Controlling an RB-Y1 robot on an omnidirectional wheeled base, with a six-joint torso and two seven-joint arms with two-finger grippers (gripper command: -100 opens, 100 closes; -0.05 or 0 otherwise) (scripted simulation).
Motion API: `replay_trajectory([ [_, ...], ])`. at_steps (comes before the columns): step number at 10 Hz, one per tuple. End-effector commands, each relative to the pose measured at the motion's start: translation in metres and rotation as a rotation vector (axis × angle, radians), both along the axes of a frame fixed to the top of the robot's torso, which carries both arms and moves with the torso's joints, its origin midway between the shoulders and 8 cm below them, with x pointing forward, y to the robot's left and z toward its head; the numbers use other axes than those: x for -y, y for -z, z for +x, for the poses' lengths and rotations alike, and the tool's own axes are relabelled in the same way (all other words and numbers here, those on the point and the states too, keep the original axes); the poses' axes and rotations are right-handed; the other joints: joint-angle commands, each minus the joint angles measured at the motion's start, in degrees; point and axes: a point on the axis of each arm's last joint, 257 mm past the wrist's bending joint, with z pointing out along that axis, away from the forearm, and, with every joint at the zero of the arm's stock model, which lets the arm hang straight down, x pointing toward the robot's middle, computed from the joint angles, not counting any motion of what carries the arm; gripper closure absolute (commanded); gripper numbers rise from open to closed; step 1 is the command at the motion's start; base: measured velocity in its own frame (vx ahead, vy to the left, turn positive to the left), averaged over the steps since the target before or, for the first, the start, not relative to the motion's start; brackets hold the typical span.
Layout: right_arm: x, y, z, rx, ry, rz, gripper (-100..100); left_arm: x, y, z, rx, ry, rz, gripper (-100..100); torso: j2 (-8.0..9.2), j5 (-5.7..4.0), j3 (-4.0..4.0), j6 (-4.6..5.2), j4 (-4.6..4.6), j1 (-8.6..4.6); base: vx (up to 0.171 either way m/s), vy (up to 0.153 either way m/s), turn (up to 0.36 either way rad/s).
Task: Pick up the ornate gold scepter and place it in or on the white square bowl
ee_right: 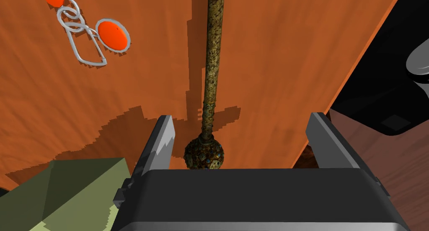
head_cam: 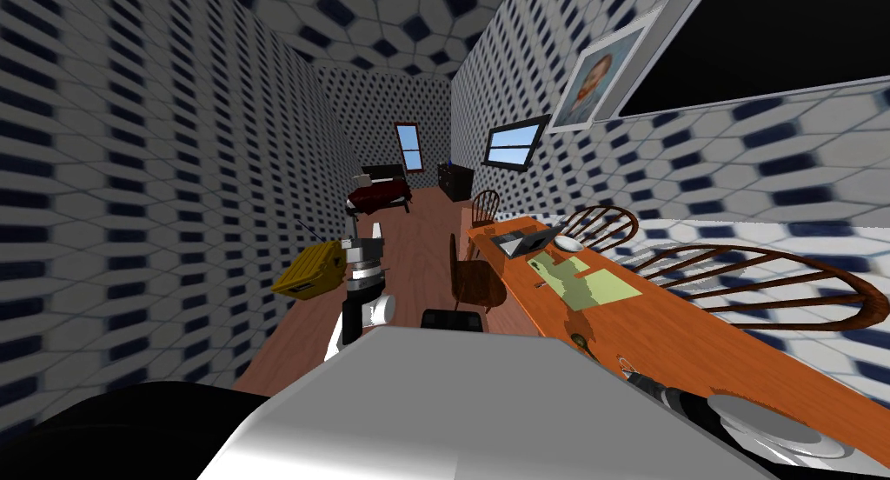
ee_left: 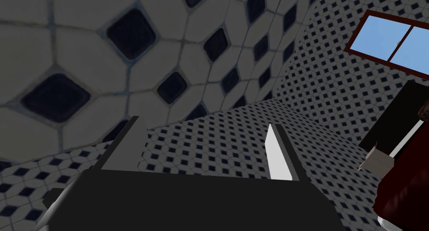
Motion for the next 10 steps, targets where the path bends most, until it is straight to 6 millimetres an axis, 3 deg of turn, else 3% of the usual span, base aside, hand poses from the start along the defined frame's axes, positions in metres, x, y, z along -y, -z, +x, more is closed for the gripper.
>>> replay_trajectory([
  [1, 0.000, 0.000, 0.000, 0.000, 0.000, 0.000, -100, 0.000, 0.000, 0.000, 0.000, 0.000, 0.000, 0, 0.00, 0.00, 0.00, 0.00, 0.00, 0.00, -0.001, -0.006, 0.017],
  [6, 0.000, 0.000, 0.000, 0.000, 0.000, 0.000, -100, 0.000, 0.000, 0.000, 0.000, 0.000, 0.000, 0, 0.00, 0.00, 0.00, -0.03, 0.00, -0.03, 0.001, 0.004, -0.013],
  [10, 0.041, -0.010, -0.046, -0.042, 0.081, -0.113, -100, 0.000, 0.000, 0.000, 0.000, 0.000, 0.000, 0, 0.03, 0.03, 0.02, 0.00, 0.00, 0.06, 0.003, 0.026, -0.075],
])
